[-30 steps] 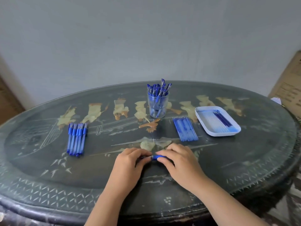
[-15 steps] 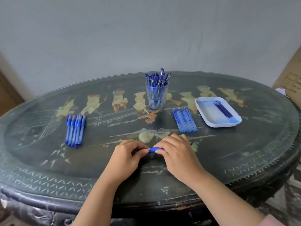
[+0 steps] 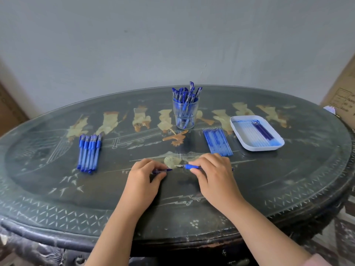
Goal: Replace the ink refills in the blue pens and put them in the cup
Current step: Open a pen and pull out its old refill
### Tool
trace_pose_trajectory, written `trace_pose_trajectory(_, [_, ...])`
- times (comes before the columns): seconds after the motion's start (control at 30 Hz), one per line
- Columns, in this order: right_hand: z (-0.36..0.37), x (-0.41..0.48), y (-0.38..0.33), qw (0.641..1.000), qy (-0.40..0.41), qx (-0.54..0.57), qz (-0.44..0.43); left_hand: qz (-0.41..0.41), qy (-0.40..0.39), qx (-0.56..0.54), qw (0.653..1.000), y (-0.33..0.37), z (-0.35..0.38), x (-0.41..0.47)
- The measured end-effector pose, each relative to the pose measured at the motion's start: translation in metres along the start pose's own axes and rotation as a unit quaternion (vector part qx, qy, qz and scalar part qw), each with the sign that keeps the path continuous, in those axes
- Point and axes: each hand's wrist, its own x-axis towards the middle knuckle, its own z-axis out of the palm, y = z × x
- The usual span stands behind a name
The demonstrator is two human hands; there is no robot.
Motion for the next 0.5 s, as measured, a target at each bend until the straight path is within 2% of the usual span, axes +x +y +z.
trace_pose_trajectory(0.37, [0.0003, -0.0005, -0.0013, 0.999, -0.02, 0.019, 0.023, -0.01, -0.006, -0.03, 1.0, 0.0003, -0.001, 0.001])
trace_pose_trajectory(0.5, [0.0016, 0.0006, -0.0017, 0.999, -0.027, 0.031, 0.018, 0.021, 0.004, -0.056, 0.998, 0.0053, -0.0031, -0.0015])
